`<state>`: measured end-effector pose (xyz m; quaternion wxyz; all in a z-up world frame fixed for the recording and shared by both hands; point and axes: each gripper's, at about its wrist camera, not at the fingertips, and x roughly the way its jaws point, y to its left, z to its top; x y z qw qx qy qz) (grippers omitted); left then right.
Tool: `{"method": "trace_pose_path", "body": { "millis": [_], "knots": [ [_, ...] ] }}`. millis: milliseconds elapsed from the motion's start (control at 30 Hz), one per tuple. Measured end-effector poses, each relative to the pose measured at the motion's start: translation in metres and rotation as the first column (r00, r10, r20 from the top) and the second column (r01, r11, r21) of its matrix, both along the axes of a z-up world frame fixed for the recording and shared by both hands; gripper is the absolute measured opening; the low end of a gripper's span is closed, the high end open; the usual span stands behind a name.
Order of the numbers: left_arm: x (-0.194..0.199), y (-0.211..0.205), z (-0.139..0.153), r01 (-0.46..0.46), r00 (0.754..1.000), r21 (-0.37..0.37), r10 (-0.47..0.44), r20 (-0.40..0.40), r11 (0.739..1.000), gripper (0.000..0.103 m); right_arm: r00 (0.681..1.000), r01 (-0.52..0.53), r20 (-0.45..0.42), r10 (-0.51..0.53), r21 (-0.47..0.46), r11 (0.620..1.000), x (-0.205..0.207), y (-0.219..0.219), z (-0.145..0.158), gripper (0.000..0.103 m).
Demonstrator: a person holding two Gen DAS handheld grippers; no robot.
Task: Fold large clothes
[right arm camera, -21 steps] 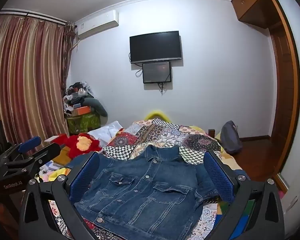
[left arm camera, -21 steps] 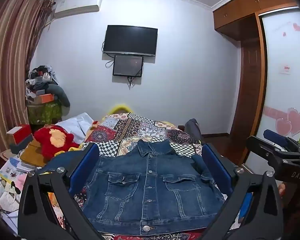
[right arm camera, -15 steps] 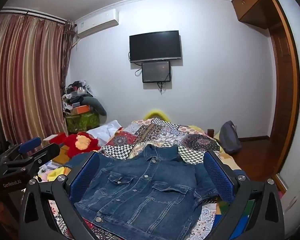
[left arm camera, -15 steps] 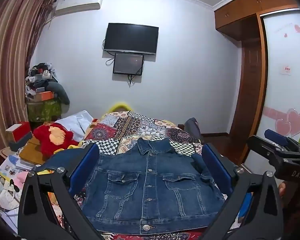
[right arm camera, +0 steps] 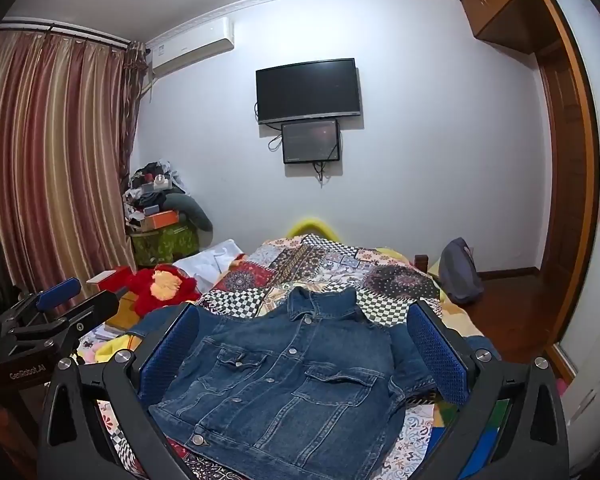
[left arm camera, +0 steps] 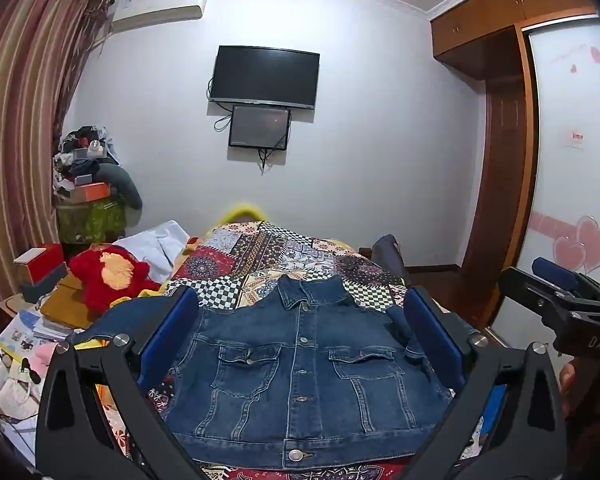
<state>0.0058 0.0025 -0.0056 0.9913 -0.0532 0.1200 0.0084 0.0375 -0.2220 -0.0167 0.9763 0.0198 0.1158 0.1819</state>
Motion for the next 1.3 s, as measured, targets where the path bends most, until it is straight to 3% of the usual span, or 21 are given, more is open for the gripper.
{"method": "trace_pose_path", "body": {
  "millis": [1300],
  "knots": [
    [0.0056,-0.0010,0.0011,0.020,1.000,-0.023,-0.020,-0.008,1.000,0.103,1.000,-0.003,0.004,0.003,0.001,1.000,0.0070,-0.0019,0.0027,0.103]
  ]
}}
